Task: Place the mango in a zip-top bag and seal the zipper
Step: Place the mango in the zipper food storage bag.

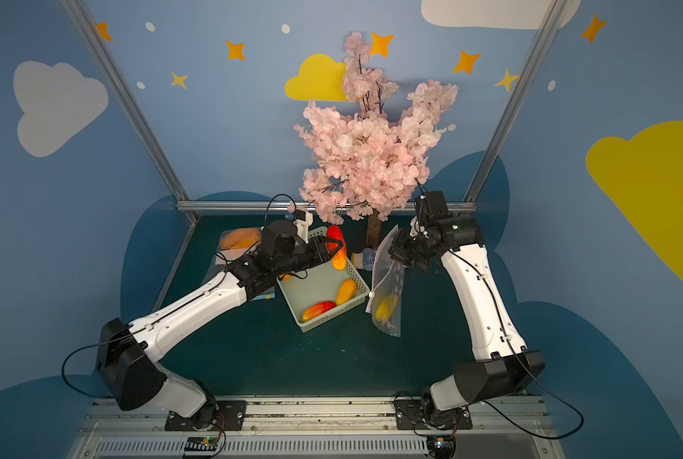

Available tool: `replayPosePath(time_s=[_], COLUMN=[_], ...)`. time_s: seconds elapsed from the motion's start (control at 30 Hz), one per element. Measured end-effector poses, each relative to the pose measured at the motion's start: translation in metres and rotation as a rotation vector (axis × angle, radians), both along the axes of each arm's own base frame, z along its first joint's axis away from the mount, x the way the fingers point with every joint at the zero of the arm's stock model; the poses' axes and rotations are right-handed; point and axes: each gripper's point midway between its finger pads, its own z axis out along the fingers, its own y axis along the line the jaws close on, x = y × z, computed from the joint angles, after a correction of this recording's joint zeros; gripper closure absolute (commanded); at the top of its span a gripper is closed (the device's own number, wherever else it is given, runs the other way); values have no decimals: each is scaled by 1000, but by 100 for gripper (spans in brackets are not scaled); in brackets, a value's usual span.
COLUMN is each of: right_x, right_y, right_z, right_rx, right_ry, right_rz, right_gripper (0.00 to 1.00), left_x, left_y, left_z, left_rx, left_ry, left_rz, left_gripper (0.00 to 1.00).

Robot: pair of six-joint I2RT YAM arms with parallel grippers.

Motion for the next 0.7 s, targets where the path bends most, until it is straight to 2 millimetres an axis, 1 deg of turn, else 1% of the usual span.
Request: replayPosePath(time_s=[0.07,0.13,0.27,0.37,0.43,0.57,0.7], right_x=[0,0,-1,-2,-2,-3,-5], right_y=[0,1,2,4,4,4,5], right_z=[0,1,1,2,3,5,5], right_rx=[3,5,12,19,21,24,30], right_ry=[-2,-2,-3,-4,-4,-5,-2], right_rz=[9,16,27,39,42,46,51], right_gripper=[100,100,100,100,100,100,100], left_x=[-4,-6,-5,-11,-18,-29,-23], left_y=[-15,-31,-66,-87,-96,-104,-102], left_z=[21,31,31,27,26,23,9], left_rx=[-51,-85,-118,-110,-99,-67,18], left_ry=[-64,-102,-129,-141,-154,-183,-208], left_rz=[-45,-81,-143,-182,-205,-224,-194], left_gripper=[71,71,71,71,72,72,73])
